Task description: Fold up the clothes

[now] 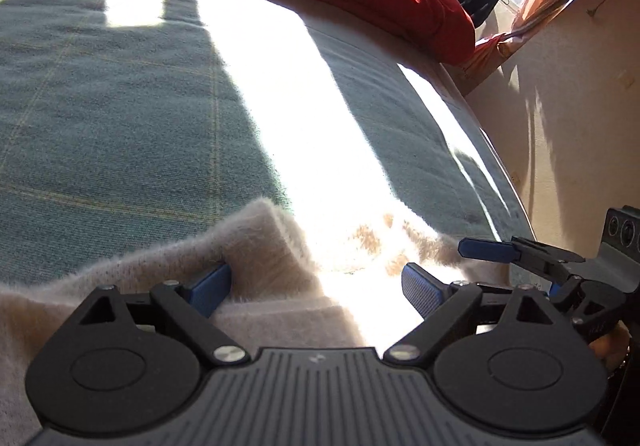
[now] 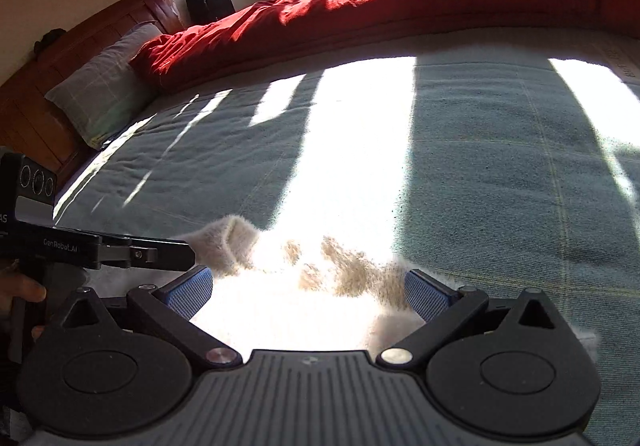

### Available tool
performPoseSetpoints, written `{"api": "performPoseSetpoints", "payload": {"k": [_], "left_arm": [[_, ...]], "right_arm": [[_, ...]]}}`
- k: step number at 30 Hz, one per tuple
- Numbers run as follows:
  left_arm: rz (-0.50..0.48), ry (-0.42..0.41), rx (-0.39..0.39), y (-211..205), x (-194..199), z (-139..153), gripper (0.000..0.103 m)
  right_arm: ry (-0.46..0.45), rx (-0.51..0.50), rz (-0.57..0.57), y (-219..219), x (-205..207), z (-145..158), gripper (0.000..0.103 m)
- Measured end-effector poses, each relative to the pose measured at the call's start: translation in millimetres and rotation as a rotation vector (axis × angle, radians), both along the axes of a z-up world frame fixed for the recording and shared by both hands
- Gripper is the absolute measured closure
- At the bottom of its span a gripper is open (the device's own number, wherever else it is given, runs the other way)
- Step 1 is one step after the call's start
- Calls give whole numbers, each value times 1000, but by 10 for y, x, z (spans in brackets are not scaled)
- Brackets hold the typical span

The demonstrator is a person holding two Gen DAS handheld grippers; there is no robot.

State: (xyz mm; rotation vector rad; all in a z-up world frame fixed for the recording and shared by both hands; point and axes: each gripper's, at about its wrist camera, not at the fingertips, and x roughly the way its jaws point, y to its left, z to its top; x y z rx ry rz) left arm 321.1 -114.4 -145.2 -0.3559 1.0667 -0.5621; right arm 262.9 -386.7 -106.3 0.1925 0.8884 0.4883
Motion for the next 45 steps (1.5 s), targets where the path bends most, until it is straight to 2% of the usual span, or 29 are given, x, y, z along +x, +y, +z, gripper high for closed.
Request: {"api": "performPoseSetpoints", "payload": {"k": [4, 6, 9, 13, 15, 17, 20, 23, 26, 28, 30, 31, 33, 35, 40, 45], "left_arm": [[-26, 18, -19, -16, 159, -90, 8], [-47, 7, -2, -44, 167, -79, 8], [-41, 2, -2, -17, 133, 6, 8], [-39, -27, 8, 87, 39, 170, 7], [-35, 2, -37, 158, 54, 134, 7], [-17, 24, -32, 198, 108, 64, 7], [16, 49, -35, 231, 202, -72, 7], [39, 35, -43, 252, 224, 11, 8], [7, 37, -98, 276, 218, 137, 7], [-17, 77, -126, 254, 229, 95, 7], [-22, 110, -93, 209, 251, 5, 7], [-15, 122, -63, 192, 259, -40, 8], [-9, 128, -55, 179, 258, -67, 8], [-7, 122, -32, 156, 238, 33, 8], [-24, 58, 29, 173, 43, 448, 7], [-33, 2, 75, 263, -394, 854, 7]], "right_arm": [[79, -67, 71, 108, 233, -312, 0], [64, -80, 90, 140, 271, -354, 0], [47, -106, 116, 176, 264, -333, 0], [15, -89, 146, 187, 139, -105, 0], [7, -53, 200, 238, 114, -49, 0], [18, -39, 240, 349, 156, -83, 0], [18, -104, 248, 505, 296, -253, 0], [11, -94, 243, 520, 371, -303, 0], [1, -80, 264, 527, 324, -154, 0], [7, -48, 310, 540, 290, -109, 0], [23, -47, 331, 580, 296, -146, 0], [34, -65, 327, 604, 324, -198, 0], [45, -79, 300, 611, 381, -286, 0], [61, -52, 254, 580, 419, -247, 0], [47, -66, 167, 389, 261, 140, 0], [86, -28, 55, -56, -159, 491, 0]]}}
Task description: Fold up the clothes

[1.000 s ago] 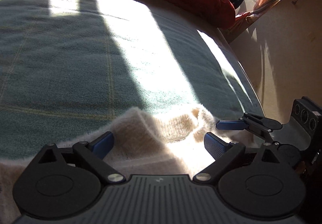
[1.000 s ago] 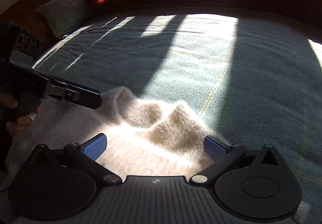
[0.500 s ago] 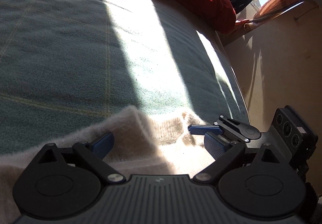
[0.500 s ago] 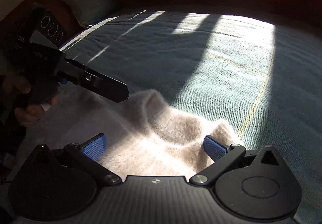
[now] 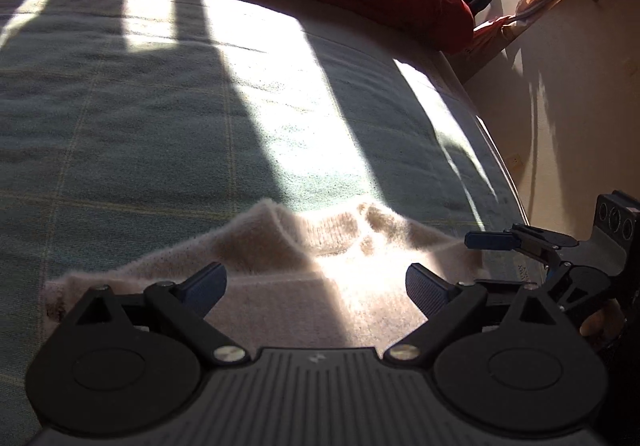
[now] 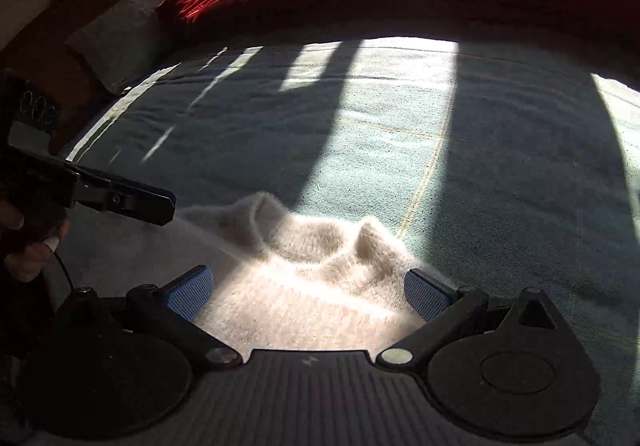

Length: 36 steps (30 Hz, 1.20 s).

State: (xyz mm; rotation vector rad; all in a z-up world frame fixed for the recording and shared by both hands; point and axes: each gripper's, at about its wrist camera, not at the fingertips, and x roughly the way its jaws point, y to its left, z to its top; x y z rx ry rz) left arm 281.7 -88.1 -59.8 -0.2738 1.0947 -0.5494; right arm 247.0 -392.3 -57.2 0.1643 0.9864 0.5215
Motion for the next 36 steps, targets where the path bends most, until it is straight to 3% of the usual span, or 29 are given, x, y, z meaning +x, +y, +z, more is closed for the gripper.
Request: {"api": "performPoseSetpoints", "payload": {"k": [6, 10, 16, 18, 24, 31, 36], "left_arm": [[-18, -10, 68, 95, -735, 163, 7], [-28, 19, 100, 169, -1141, -25, 7], [81, 48, 138, 420, -1546, -434, 7], [99, 41, 118, 498, -1672, -472, 7], [130, 21, 135, 518, -1930, -385, 7], [48, -47, 200, 128, -2052, -252, 7], [91, 26, 232, 220, -2015, -403, 7]], "right_arm": [[99, 130, -152, -434, -686, 122, 0], [167, 207, -216, -510, -1107, -47, 0], [225, 251, -373, -518, -1518, -476, 0], [221, 261, -410, -517, -1638, -555, 0], [193, 204, -418, -424, -1800, -516, 0], [159, 146, -394, -308, -1813, -401, 0], [126, 100, -376, -273, -1822, -313, 0]]}}
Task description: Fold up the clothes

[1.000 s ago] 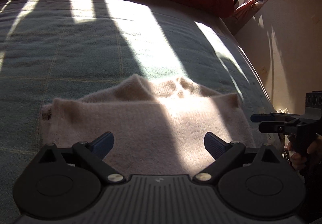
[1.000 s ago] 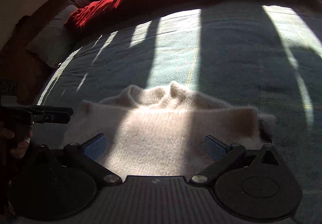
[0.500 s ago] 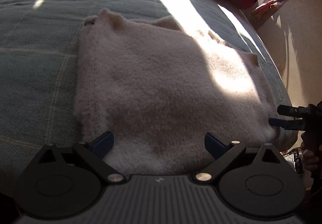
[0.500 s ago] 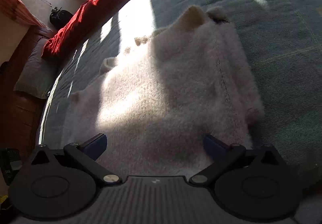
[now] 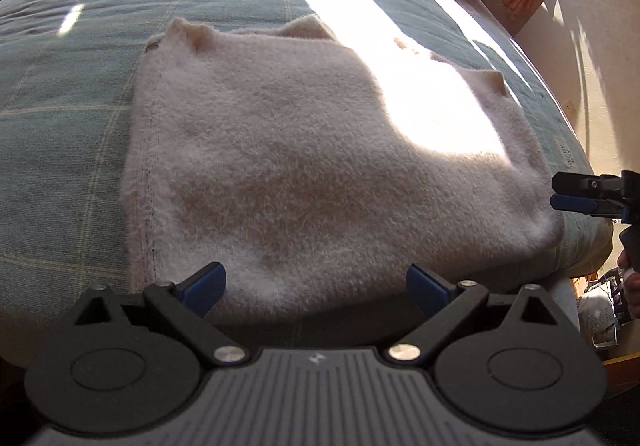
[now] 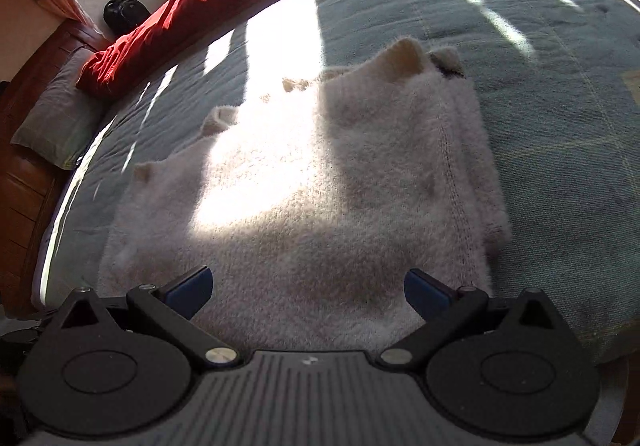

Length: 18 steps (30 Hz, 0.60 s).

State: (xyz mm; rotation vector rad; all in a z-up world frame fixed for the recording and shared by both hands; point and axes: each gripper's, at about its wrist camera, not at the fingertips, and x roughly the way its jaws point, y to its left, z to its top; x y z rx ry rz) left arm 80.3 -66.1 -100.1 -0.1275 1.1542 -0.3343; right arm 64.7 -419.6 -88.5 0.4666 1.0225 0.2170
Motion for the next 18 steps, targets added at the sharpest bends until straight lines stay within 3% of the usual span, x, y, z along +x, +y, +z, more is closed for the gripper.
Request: {"api": "performPoseSetpoints", "payload": {"k": [5, 13, 18], "left_arm": [[58, 27, -30, 201, 26, 3, 7], [54, -111, -23, 181, 394, 405, 7], [42, -140, -38, 38, 706, 320, 7]], "right_arm": [[-16, -12, 14, 3, -9, 43, 0], [-16, -33, 6, 8, 56, 37, 0], [-15, -37, 1, -2, 124, 17, 0]]}}
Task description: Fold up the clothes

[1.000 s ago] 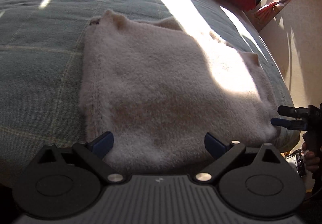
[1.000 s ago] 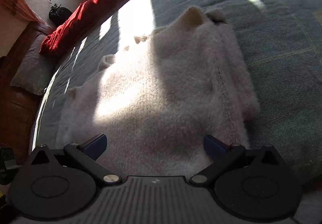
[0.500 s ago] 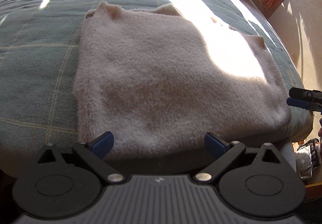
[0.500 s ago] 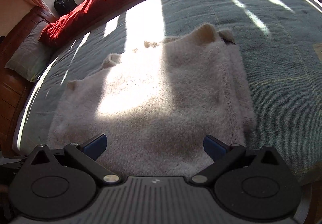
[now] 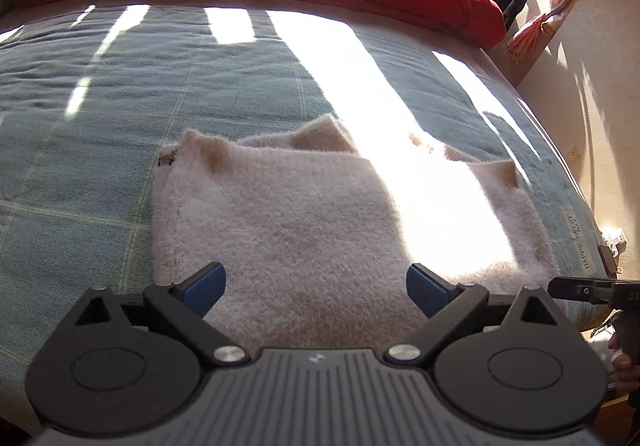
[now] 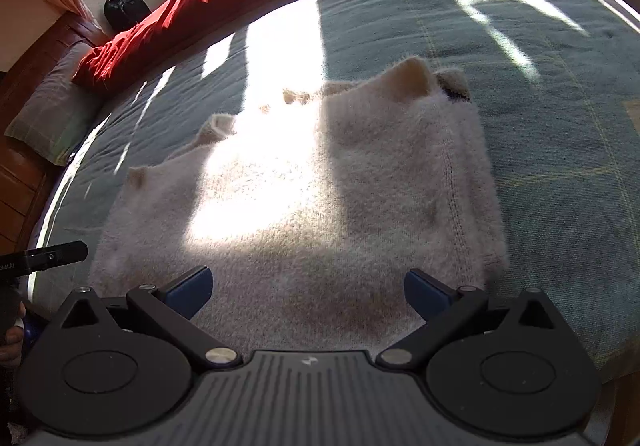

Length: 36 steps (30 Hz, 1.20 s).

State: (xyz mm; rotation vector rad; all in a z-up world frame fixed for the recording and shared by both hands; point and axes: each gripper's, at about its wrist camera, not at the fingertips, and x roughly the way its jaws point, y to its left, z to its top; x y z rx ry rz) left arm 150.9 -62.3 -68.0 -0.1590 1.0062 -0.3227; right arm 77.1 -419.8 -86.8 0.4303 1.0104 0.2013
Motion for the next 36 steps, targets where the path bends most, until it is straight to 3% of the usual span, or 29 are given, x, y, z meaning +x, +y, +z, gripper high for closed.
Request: {"api": "performPoseSetpoints", "payload": {"k": [7, 13, 18, 21, 24, 28, 32, 36], "left_arm": [[53, 77, 12, 49, 131, -467, 6], [19, 44, -41, 132, 67, -507, 0], [19, 54, -61, 141, 144, -576, 0], [-35, 47, -22, 97, 149, -596, 0], [-65, 62, 10, 53, 171, -577, 1], [-11, 88, -54, 175, 212, -430, 3], [48, 8, -75, 421, 192, -183, 4], [113, -6, -100, 767, 262, -122, 8]], "right_arm": [[-6, -15, 7, -12, 90, -30, 0], [-51, 6, 6, -94, 159, -63, 0], [-29, 40, -27, -179, 219, -295, 0], [-49, 65, -31, -209, 195, -345, 0], [-36, 94, -37, -255, 214, -398, 0], [-27, 120, -41, -296, 239, -422, 0], [-48, 86, -10, -247, 213, -418, 0], [-51, 50, -11, -188, 221, -413, 0]]}}
